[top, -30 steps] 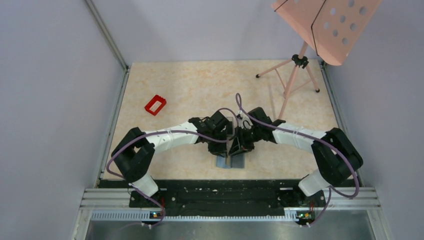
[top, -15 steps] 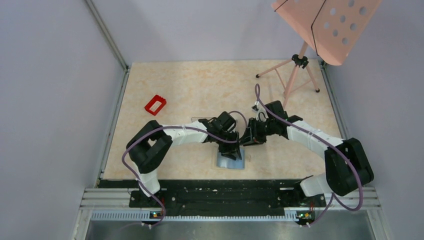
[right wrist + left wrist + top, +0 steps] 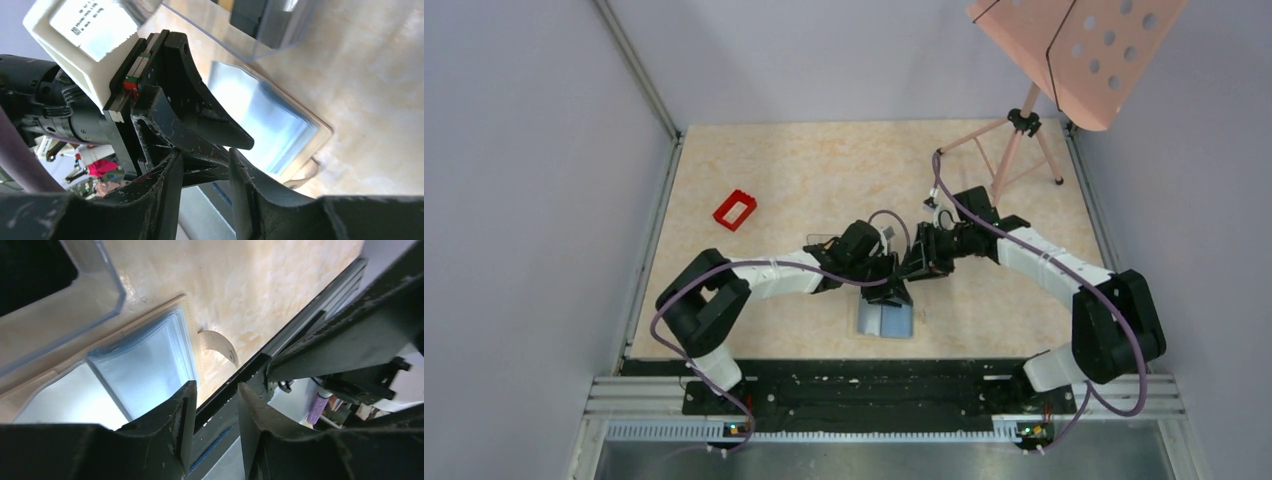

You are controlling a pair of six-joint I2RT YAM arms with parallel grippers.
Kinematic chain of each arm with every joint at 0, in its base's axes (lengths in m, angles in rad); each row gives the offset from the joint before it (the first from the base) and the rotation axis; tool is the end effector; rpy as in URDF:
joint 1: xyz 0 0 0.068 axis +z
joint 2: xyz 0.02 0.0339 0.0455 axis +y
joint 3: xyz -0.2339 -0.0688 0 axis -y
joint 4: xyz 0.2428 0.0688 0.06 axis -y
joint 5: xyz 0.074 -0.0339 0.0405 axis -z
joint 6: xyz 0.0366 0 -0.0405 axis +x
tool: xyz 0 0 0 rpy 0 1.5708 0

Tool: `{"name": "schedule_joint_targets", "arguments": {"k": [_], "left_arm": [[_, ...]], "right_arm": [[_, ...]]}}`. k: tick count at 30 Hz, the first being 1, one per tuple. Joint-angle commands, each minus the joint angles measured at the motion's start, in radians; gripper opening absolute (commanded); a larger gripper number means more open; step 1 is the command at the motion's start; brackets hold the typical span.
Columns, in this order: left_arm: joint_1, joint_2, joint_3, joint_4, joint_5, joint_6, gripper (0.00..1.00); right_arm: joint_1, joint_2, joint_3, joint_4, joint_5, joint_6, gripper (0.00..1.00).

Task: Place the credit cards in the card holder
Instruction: Pick up the credit card from the storage box.

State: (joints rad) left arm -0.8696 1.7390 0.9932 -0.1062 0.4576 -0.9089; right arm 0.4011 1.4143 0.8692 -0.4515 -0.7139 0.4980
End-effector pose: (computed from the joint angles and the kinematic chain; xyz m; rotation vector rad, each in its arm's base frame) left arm 0.2125 -0.2768 0.1430 0.1882 2.7792 -1.2168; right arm 0.2461 0.1304 0.1846 -0.1641 2.6778 1.2378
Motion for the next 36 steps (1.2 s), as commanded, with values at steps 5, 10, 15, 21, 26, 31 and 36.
{"name": "schedule_joint_targets", "arguments": {"k": [5,10,15,21,26,31,36], "left_arm": [[0.122,-0.247,-0.204,0.41,0.061,-0.102,0.42],[0.287,-0.387,-0.338,0.442,0.091,-0.136,0.42],[0.464,-0.541,-0.393,0.232,0.061,-0.067,0.41],[0.526,-0.56,-0.211,-0.257,-0.162,0.194,0.24],[0.525,-0.412,-0.016,-0.48,-0.255,0.357,0.07],[0.513,-0.276,0.096,-0.531,-0.287,0.406,0.0],[0.472,-0.149,0.19,-0.597,-0.357,0.443,0.0]], "right_arm": [[0.039,0.144,0.19,0.042,0.002,-0.005,0.41],[0.089,0.255,0.308,0.064,0.008,0.021,0.45],[0.142,0.378,0.42,0.07,0.014,0.038,0.47],[0.187,0.499,0.499,0.102,0.022,0.073,0.51],[0.214,0.565,0.533,0.141,0.035,0.11,0.52],[0.22,0.619,0.555,0.149,0.039,0.126,0.52],[0.224,0.644,0.557,0.166,0.056,0.14,0.52]]}}
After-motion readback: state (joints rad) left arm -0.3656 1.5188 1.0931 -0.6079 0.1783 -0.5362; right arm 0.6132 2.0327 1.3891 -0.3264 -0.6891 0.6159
